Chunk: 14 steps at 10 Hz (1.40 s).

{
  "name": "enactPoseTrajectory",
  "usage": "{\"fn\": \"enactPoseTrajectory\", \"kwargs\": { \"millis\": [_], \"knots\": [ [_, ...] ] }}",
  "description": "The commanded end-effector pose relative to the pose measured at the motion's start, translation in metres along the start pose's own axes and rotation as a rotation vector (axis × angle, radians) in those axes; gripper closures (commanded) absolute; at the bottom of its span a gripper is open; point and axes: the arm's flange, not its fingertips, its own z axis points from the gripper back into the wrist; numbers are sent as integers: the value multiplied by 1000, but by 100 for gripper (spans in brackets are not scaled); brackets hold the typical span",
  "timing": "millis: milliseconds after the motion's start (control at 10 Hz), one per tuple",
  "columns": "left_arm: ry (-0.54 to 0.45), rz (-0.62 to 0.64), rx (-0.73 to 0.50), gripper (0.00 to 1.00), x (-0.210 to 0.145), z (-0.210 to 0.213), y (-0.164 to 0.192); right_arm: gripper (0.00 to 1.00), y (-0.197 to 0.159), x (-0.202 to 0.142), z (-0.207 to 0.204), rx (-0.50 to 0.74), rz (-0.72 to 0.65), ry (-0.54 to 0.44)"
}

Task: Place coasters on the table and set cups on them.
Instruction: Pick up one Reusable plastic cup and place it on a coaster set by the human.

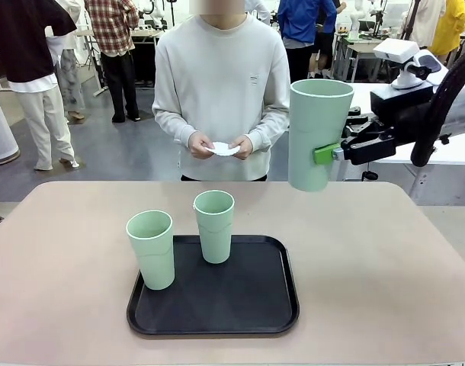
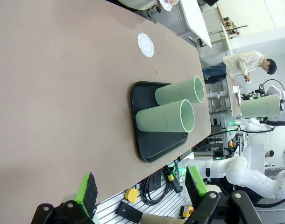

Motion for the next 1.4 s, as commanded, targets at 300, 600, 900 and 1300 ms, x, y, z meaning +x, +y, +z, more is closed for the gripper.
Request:
{"fn": "enactPoseTrajectory", "kwargs": {
  "millis": [300,600,900,1300],
  "knots": [
    [-13,1,-13,0,1,-1,0,17,-70,28,-7,54,-28,-65],
    [-13,1,-13,0,1,-1,0,17,-160,45,-19,98,-18,-5],
    [-13,1,-13,0,1,-1,0,17,-212,41,-29,70,30,-2],
    [-13,1,-13,0,1,-1,0,17,-221,30,-36,62,29,-6]
  ]
}}
